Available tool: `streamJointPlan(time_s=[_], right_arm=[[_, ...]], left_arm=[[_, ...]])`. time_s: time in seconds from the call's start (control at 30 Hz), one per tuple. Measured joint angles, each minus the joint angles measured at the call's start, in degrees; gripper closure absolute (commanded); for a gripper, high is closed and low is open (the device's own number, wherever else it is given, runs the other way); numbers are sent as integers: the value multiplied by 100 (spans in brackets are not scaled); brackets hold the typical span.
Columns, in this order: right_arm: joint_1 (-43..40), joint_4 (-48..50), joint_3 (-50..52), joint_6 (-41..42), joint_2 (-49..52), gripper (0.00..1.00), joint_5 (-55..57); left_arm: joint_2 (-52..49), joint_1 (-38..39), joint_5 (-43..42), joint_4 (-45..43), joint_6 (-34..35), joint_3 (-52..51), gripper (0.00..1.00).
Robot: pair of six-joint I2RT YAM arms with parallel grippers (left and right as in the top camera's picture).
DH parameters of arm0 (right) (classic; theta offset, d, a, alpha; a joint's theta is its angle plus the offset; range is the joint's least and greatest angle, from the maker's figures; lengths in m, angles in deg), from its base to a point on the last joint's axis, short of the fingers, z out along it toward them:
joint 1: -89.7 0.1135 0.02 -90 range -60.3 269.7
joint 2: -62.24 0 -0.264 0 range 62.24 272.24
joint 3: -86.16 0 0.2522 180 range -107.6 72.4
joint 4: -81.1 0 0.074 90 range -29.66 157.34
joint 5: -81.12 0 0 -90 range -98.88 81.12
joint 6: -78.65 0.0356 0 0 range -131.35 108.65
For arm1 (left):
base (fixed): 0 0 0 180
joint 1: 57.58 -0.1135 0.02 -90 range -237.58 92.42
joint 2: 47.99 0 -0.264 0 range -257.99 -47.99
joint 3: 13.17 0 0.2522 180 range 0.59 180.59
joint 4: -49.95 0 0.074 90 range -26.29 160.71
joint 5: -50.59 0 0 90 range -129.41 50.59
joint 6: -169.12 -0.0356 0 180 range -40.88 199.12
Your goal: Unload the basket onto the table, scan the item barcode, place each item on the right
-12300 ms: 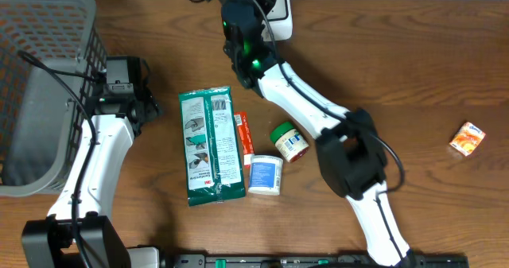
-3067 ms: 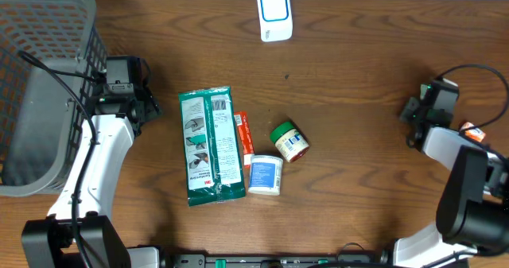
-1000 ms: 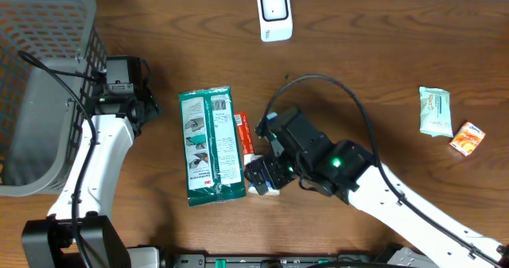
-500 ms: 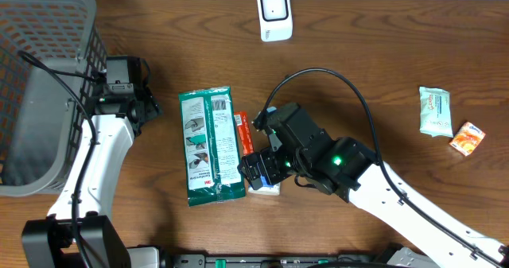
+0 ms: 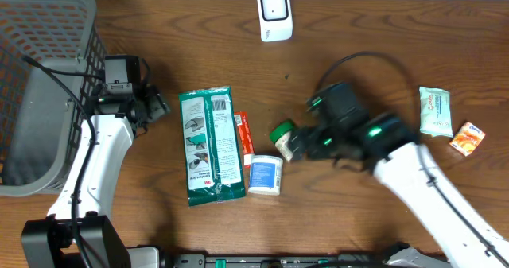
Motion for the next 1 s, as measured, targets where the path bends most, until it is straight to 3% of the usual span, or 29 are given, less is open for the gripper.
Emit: streamJointPlan(time_s=[0.07, 0.17, 0.47, 0.73, 1.0], right_arm=[[-673, 9, -146, -138, -42, 1, 17], [-1827, 79, -208, -254, -70, 1, 76], [-3923, 190, -208, -348, -70, 1, 815], [-4323, 382, -208, -350, -70, 1, 1165], [-4323, 439, -208, -350, -70, 1, 1285]], left_arm=[[0, 57, -984, 107, -90, 0, 59], [0, 442, -1958, 485, -140, 0, 58], [0, 1912, -2463, 1541, -391, -13, 56], [0, 2949, -2107, 2065, -520, -20, 57], [0, 3866, -1508, 1803, 55, -275, 57]])
